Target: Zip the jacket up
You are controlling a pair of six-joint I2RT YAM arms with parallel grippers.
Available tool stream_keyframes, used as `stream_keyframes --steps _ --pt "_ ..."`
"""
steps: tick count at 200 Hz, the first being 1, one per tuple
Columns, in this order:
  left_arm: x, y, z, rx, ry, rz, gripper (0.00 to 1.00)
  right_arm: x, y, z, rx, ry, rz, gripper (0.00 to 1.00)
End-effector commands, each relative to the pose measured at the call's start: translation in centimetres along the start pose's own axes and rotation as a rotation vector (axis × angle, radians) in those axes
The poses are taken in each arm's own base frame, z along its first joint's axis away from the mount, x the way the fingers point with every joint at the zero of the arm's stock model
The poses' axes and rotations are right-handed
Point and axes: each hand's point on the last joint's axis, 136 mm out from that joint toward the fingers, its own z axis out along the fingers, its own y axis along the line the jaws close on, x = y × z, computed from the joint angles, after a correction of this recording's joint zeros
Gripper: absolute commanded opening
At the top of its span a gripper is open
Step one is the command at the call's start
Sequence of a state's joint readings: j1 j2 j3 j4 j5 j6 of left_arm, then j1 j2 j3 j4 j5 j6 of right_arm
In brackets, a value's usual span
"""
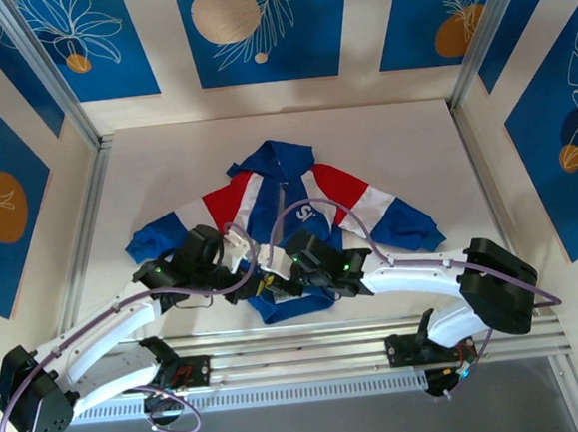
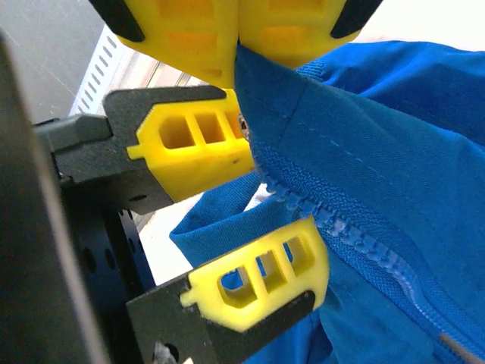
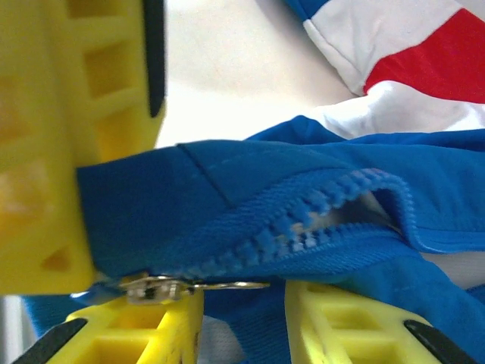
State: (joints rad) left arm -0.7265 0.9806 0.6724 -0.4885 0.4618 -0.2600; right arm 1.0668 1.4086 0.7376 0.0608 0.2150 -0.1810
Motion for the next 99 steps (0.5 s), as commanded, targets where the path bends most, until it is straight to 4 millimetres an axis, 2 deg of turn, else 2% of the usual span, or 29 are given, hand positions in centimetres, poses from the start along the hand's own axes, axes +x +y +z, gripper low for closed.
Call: stream_keyframes --steps 1,34,58,99 --pt "0.2 -0.7 -0.5 0.028 -0.002 0.015 0.00 -1.7 -1.9 -0.5 0.096 -0.057 0.014 0.35" --pt "0.4 -0.6 -0.5 0.024 0.001 0.013 0.00 -2.0 -1.6 -1.2 0.083 -0.101 0.011 0.31" --pt "0.4 -0.5 -0.5 0.021 0.001 0.013 0.00 -2.4 -0.6 -1.7 0.032 -0.132 -0.010 0.23" --pt "0.4 -0.3 -0.5 0.014 0.002 0.010 0.00 -2.1 0.9 -1.8 -0.043 -0.121 -0.051 0.16"
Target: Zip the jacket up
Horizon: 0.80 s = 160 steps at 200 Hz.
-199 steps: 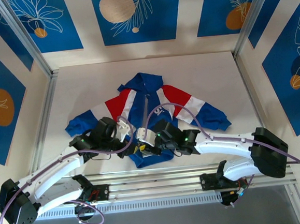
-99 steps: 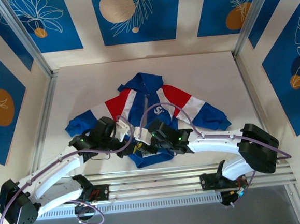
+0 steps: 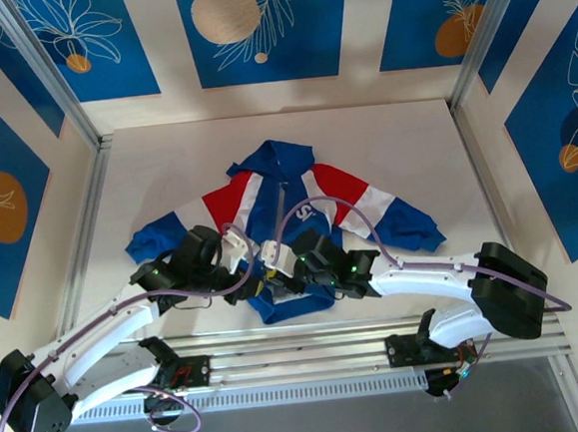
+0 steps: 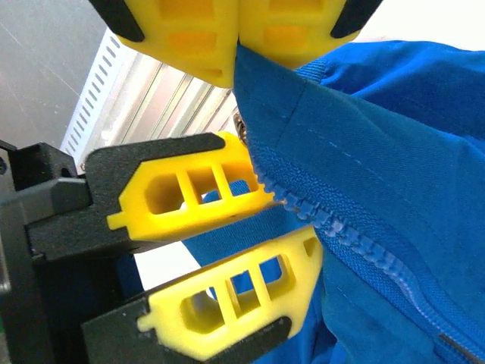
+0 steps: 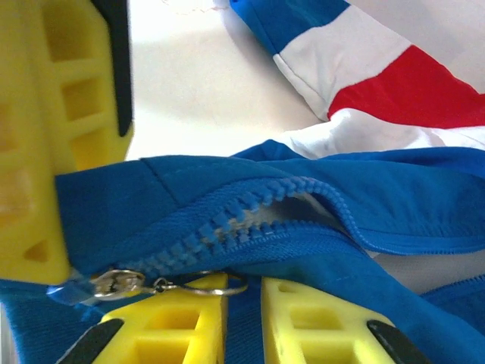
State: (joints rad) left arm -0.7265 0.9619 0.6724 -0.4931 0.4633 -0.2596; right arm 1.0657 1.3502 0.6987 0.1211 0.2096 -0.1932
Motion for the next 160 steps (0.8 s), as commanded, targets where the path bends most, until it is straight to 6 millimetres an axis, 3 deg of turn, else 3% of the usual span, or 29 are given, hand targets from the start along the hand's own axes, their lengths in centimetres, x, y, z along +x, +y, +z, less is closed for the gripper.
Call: stream_keyframes --steps 1,43,87,131,160 --pt "0.5 -0.1 -0.2 0.010 0.014 0.002 0.00 -1.0 1.1 -0.6 -0.057 -0.043 -0.035 0.16" --pt "0.4 -0.1 -0.2 0.010 0.013 0.003 0.00 -0.7 1.8 -0.5 -0.086 -0.026 -0.066 0.13" --pt "0.4 -0.3 -0.3 0.018 0.017 0.003 0.00 -0.4 1.9 -0.3 -0.076 -0.017 -0.080 0.35" --pt "0.4 -0.7 -0.4 0.041 0.019 0.002 0.00 -0.8 1.5 -0.2 -0.044 -0.034 -0.075 0.38" --pt "0.4 -0.8 -0.4 0.046 0.022 0.003 0.00 -1.1 2.5 -0.2 -0.093 -0.046 -0.101 0.39"
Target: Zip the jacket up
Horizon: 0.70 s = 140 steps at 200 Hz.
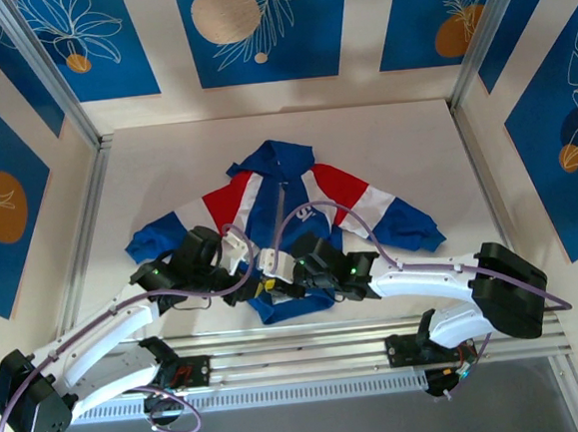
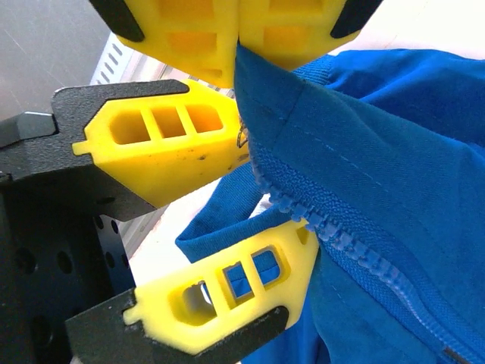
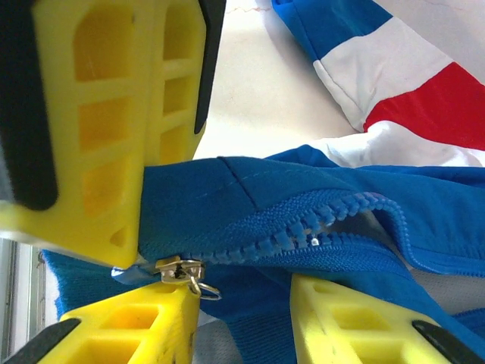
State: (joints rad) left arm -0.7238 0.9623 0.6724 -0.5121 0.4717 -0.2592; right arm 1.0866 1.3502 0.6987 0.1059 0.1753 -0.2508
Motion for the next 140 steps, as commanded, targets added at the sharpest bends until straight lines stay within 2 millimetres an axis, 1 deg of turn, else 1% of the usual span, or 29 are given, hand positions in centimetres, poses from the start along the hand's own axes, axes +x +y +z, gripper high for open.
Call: stream_keyframes --steps 1,22,32,42,55,67,74,100,112,140 --pt "0.0 -0.9 -0.4 0.043 0.006 0.014 0.00 -1.3 0.9 -0.1 -0.037 -0.049 -0.033 0.39" --pt "-0.1 -0.8 -0.5 0.037 0.007 0.018 0.00 -1.1 1.8 0.0 -0.078 -0.034 -0.045 0.38" --pt "-0.2 -0.8 -0.6 0.035 0.004 0.021 0.00 -1.0 1.9 0.0 -0.087 -0.030 -0.044 0.35" --pt "-0.2 -0.8 -0.6 0.034 0.006 0.023 0.00 -0.8 2.0 0.0 -0.092 -0.026 -0.042 0.29" --pt "-0.2 -0.8 -0.6 0.030 0.008 0.024 0.00 -0.6 1.8 -0.1 -0.075 -0.021 -0.034 0.17" --pt "-0.3 -0.8 -0.7 0.026 0.010 0.024 0.00 -0.3 1.3 -0.1 -0.048 -0.008 -0.025 0.05" --pt "-0.2 -0.7 -0.7 0.025 0.012 0.026 0.00 -0.2 1.2 -0.2 -0.038 -0.003 -0.023 0.00" --pt "-0.2 -0.7 -0.8 0.022 0.012 0.026 0.00 0.2 0.7 -0.5 -0.013 0.008 -0.021 0.00" --pt "-0.2 -0.7 -0.7 0.022 0.014 0.024 0.00 0.4 0.2 -0.6 0.016 0.014 -0.016 0.00" --pt "-0.2 -0.6 -0.7 0.023 0.014 0.020 0.00 0.3 -0.2 -1.0 0.040 0.004 -0.009 0.00"
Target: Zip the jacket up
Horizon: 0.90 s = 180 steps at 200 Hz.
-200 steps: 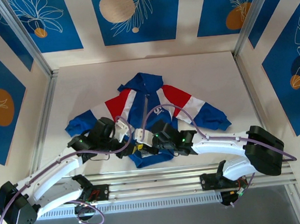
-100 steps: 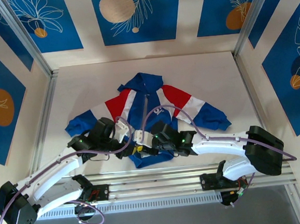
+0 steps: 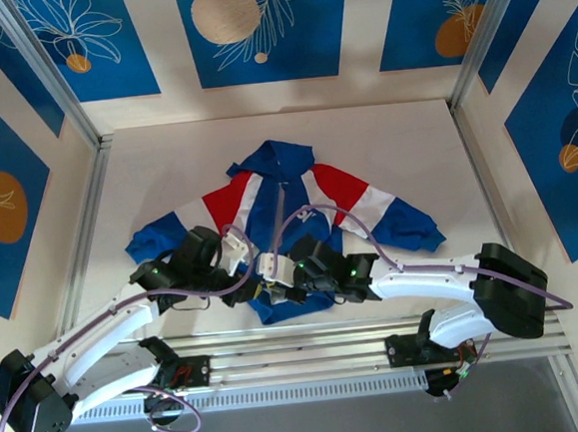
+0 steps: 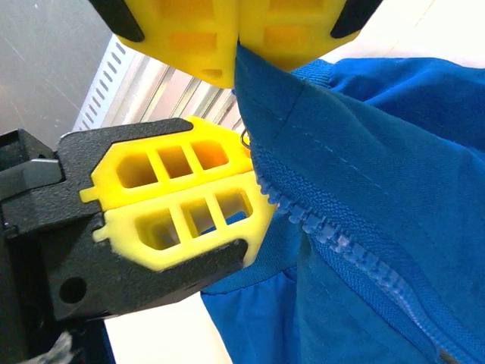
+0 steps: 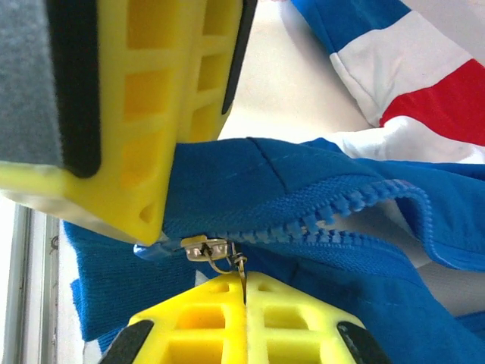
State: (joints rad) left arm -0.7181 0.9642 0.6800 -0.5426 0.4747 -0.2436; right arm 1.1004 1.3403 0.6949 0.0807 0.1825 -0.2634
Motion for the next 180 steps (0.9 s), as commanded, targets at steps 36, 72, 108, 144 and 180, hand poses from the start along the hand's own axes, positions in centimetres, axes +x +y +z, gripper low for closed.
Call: stream_keyframes --steps 36,72,108,144,180 --pt "-0.5 -0.7 -0.6 0.027 -0.004 0.019 0.00 -0.3 1.0 -1.2 -0.044 -0.049 -0.002 0.00" --pt "-0.7 -0.8 -0.6 0.026 -0.008 0.021 0.00 -0.2 1.9 -0.8 -0.083 -0.036 -0.012 0.03" --pt "-0.8 -0.8 -0.6 0.027 -0.010 0.019 0.00 -0.5 2.0 -0.2 -0.093 -0.033 -0.018 0.06" --pt "-0.8 -0.8 -0.7 0.027 -0.010 0.018 0.00 -0.8 2.0 0.5 -0.092 -0.031 -0.016 0.11" --pt "-0.7 -0.8 -0.7 0.029 -0.009 0.018 0.00 -1.5 1.9 0.9 -0.090 -0.042 -0.015 0.15"
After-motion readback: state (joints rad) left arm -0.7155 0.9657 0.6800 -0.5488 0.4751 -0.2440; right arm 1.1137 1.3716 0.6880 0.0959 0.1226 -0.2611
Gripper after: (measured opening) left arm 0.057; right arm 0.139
